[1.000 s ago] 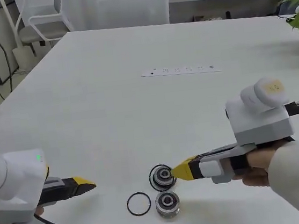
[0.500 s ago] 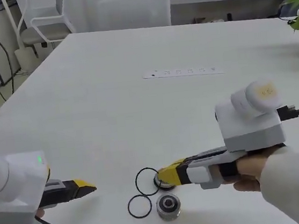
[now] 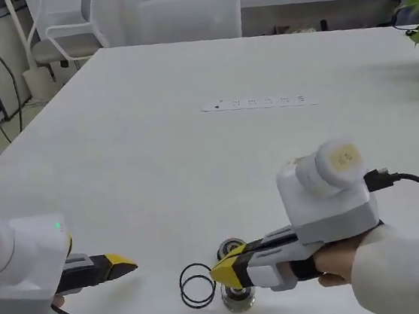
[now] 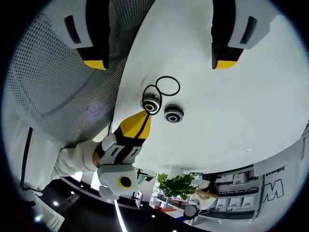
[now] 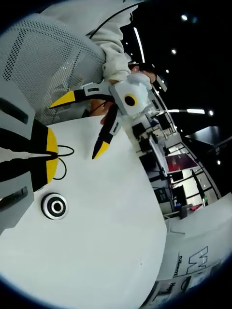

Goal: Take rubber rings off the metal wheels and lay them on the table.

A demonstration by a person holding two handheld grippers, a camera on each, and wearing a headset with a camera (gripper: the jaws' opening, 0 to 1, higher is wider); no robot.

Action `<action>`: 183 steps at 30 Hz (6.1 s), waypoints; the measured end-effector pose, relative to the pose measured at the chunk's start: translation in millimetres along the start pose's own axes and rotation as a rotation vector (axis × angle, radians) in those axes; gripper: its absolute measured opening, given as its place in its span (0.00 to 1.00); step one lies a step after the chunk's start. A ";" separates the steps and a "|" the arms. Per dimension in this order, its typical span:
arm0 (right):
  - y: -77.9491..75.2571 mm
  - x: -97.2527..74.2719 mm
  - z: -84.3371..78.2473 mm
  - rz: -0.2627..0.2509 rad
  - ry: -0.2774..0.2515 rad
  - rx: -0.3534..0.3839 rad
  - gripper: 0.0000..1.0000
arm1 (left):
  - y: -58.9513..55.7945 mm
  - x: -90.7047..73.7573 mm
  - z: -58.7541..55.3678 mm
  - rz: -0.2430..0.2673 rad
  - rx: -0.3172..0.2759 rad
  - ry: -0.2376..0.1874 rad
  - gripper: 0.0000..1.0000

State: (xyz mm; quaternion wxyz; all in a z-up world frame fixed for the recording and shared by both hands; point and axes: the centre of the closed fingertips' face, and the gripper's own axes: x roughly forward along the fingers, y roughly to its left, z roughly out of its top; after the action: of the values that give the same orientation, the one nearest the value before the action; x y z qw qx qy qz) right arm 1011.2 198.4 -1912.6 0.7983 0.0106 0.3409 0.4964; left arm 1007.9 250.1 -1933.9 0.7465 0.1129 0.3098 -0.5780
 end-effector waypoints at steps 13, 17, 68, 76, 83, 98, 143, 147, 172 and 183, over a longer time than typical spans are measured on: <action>1.0 7.8 -20.2 -0.010 0.101 -0.094 0.00 | 1.4 0.3 -1.3 0.004 -0.004 0.007 0.83; 2.5 9.4 -23.8 0.000 0.116 -0.104 0.00 | 1.2 0.5 -2.0 0.003 -0.003 0.011 0.83; -15.7 -8.0 6.7 -0.066 0.004 -0.177 0.11 | 1.4 -0.1 -4.4 0.009 -0.004 0.024 0.82; -23.9 -14.4 15.6 -0.084 -0.044 -0.157 0.13 | 1.4 0.1 -5.0 0.008 -0.006 0.027 0.82; -34.0 -21.3 19.2 -0.109 -0.069 -0.129 0.14 | 1.3 0.2 -5.3 0.007 -0.006 0.029 0.82; -53.4 -29.1 11.6 -0.148 -0.065 -0.086 0.17 | 1.8 -0.2 -4.2 0.008 -0.011 0.022 0.82; -87.2 -36.7 -22.0 -0.243 0.048 -0.070 0.17 | 15.4 36.1 122.5 0.004 0.272 -0.047 0.80; -86.4 -33.9 -26.8 -0.238 0.067 -0.075 0.17 | 16.0 50.7 129.9 0.011 0.287 -0.062 0.80; -83.9 -29.2 -31.3 -0.224 0.083 -0.079 0.17 | 30.2 88.9 81.1 0.042 0.256 -0.018 0.28; -82.3 -28.1 -32.5 -0.219 0.087 -0.081 0.17 | 28.2 93.8 73.9 0.036 0.245 0.000 0.16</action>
State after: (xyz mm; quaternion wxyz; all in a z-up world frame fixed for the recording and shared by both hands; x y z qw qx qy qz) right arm 1050.1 123.8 -1951.8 0.8318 -0.0805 0.3541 0.4198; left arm 1071.8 145.4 -1937.0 0.7372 0.2088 0.2347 -0.5982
